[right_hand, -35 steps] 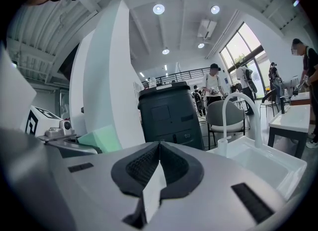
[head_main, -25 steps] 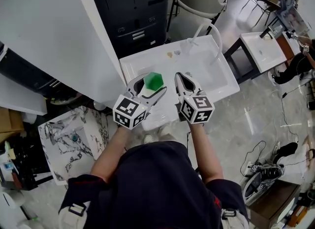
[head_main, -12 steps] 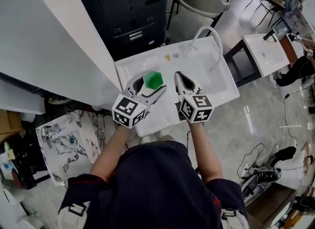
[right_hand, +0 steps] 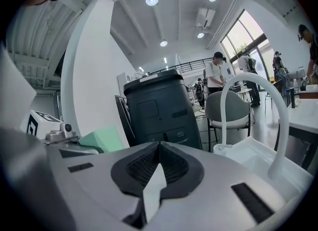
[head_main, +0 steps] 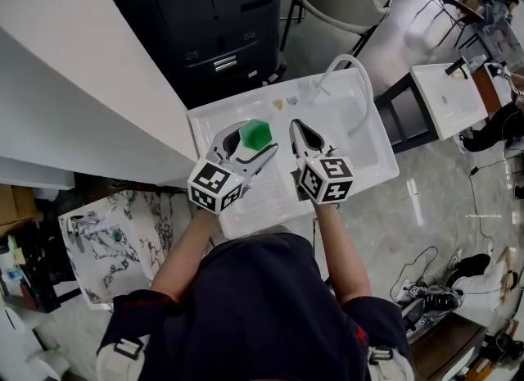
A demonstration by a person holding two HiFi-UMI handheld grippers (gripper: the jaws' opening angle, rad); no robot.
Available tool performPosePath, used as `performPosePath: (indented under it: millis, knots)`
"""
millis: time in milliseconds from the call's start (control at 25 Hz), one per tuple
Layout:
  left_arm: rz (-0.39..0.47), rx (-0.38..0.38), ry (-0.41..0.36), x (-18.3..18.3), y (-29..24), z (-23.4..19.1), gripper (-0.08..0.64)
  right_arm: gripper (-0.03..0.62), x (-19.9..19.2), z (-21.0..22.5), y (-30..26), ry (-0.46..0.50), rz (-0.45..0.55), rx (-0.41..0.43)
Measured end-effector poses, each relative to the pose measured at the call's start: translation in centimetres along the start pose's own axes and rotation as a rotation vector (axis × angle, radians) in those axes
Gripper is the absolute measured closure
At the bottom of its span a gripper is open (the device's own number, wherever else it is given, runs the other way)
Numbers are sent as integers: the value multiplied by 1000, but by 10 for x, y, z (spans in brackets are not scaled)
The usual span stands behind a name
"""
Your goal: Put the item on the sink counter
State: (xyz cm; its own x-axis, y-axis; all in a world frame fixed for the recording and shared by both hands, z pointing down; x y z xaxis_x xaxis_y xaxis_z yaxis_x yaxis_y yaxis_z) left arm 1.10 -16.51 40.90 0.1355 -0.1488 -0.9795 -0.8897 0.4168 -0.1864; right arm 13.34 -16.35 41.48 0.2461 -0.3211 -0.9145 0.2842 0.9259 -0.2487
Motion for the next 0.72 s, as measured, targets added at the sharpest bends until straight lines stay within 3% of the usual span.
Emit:
performPosePath:
  millis: [720]
  knots:
    - [-23, 46, 36, -8, -44, -41, 236, 557, 0, 38, -55, -21, -76, 39]
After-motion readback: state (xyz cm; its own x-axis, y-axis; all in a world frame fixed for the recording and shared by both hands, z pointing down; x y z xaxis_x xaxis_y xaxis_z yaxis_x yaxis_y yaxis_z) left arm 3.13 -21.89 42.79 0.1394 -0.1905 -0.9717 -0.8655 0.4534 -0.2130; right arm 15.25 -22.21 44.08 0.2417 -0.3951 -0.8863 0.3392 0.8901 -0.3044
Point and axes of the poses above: the fingertips, and each gripper's own axes: y backward along the fingers, z to its right, x out of its top, the point moved 4 cm from there along y, backward along the fingers, and after that the axes turned 4 degrees about -y, right-handed, at the moved point
